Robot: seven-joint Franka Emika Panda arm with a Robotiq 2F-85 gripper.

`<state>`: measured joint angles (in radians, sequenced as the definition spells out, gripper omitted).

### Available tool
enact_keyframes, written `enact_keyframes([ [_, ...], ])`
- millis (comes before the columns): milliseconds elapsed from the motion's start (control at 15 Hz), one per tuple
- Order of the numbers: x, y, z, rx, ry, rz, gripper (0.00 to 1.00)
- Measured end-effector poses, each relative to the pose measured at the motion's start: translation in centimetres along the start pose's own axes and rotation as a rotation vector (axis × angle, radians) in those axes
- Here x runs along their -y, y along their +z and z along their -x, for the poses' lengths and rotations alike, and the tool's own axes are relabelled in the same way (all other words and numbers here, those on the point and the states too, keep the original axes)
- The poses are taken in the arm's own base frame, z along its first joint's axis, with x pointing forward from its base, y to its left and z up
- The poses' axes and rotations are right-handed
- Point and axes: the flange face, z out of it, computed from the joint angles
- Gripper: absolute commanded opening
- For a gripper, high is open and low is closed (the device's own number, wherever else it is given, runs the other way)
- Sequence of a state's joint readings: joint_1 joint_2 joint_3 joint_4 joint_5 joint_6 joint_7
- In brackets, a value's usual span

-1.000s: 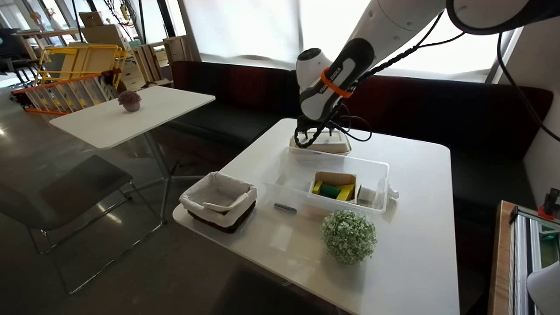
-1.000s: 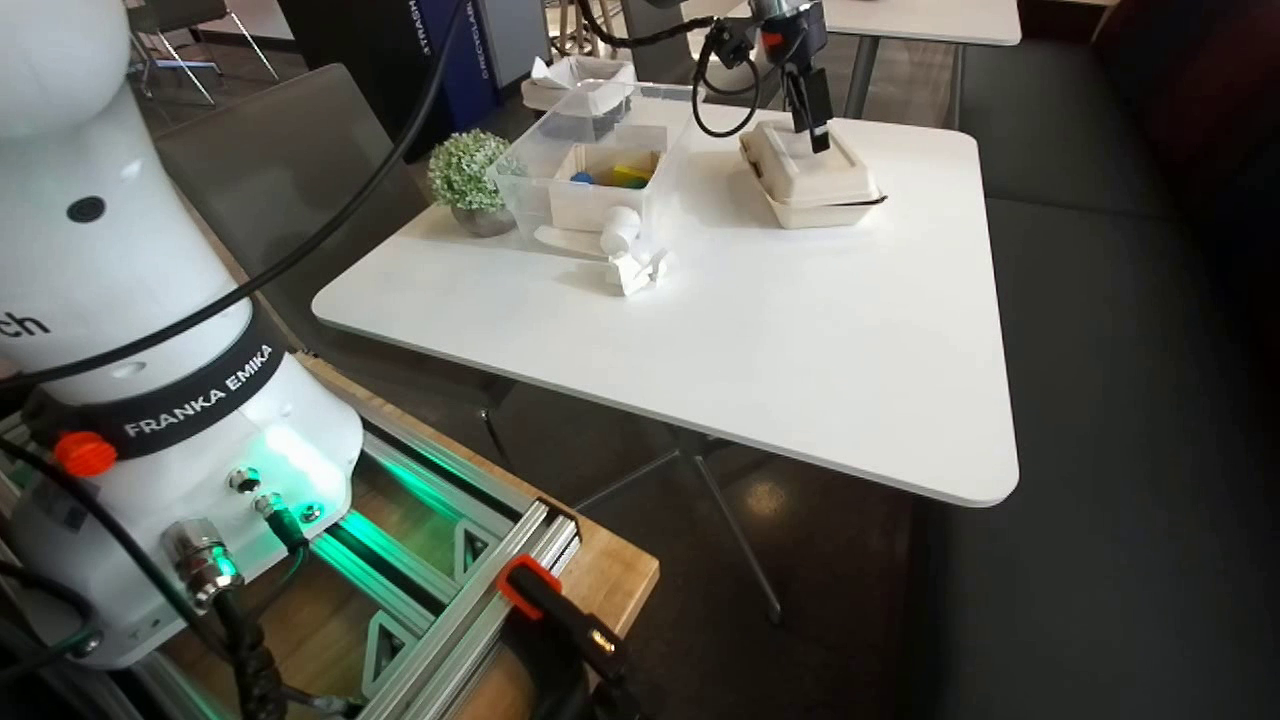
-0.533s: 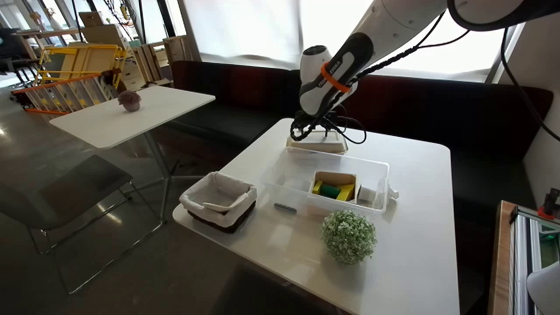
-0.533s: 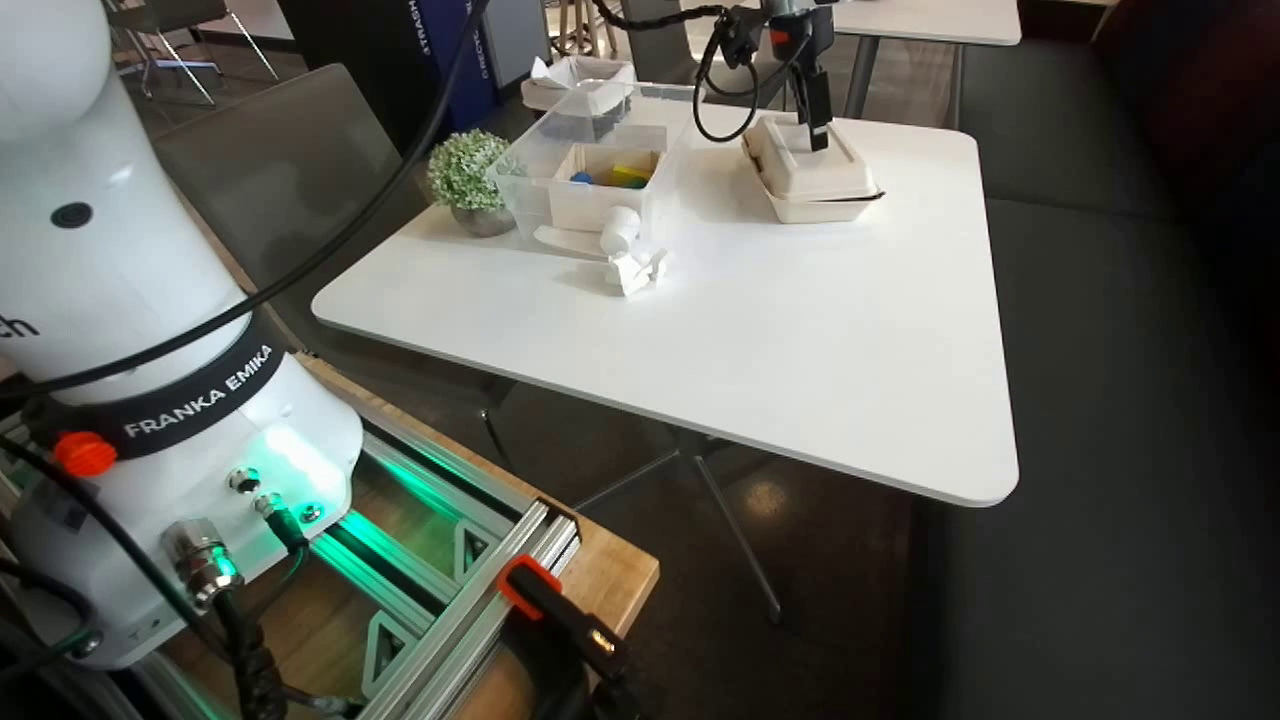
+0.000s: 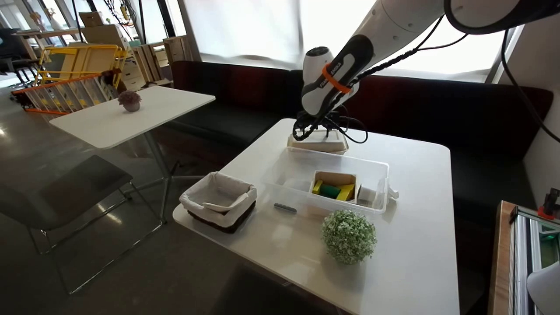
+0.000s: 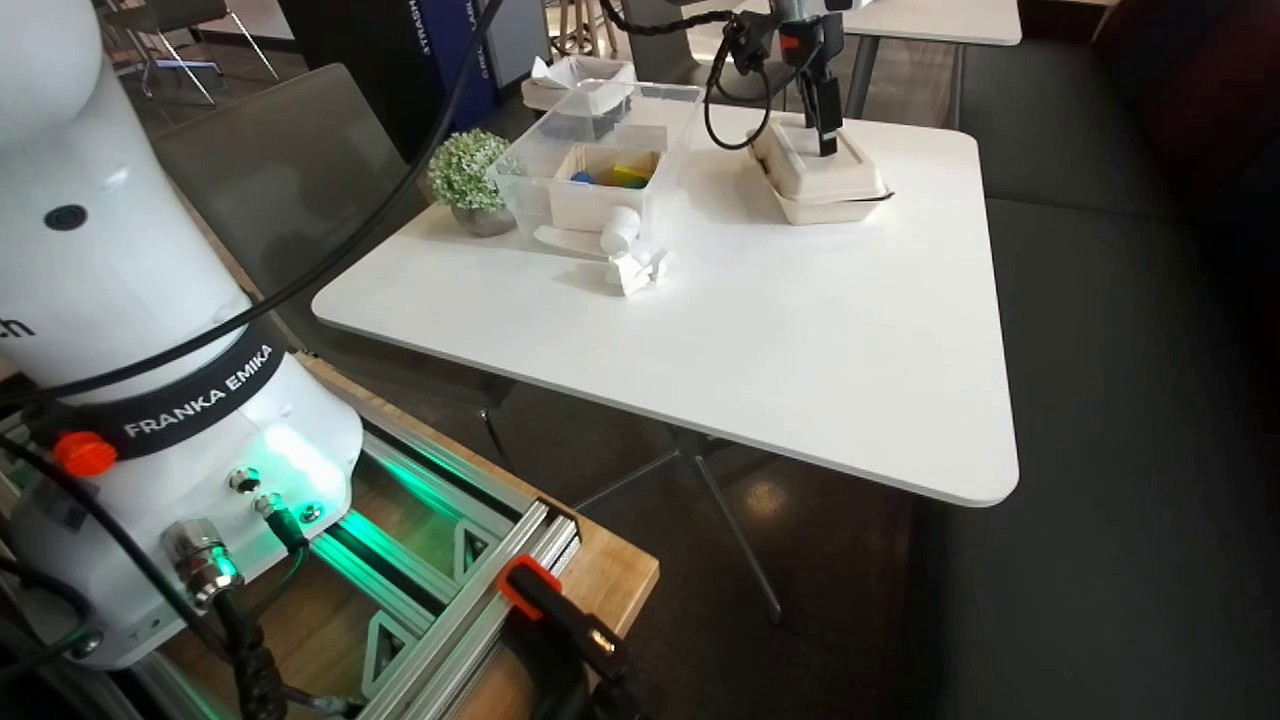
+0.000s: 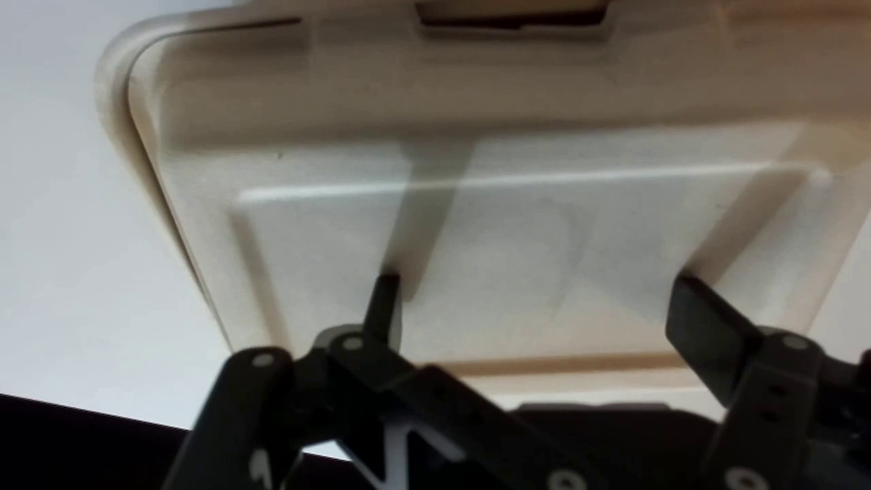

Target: Move the styrofoam container to the left

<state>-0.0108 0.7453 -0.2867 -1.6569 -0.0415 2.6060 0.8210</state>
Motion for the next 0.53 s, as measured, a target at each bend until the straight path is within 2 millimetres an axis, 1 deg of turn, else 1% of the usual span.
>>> enact_keyframes([
  [200,0.0,0.2,-0.4,0.0,-0.089,-0.007,1.0],
  [533,0.3,0.6,-1.3,-0.011,-0.302,-0.018,1.0],
])
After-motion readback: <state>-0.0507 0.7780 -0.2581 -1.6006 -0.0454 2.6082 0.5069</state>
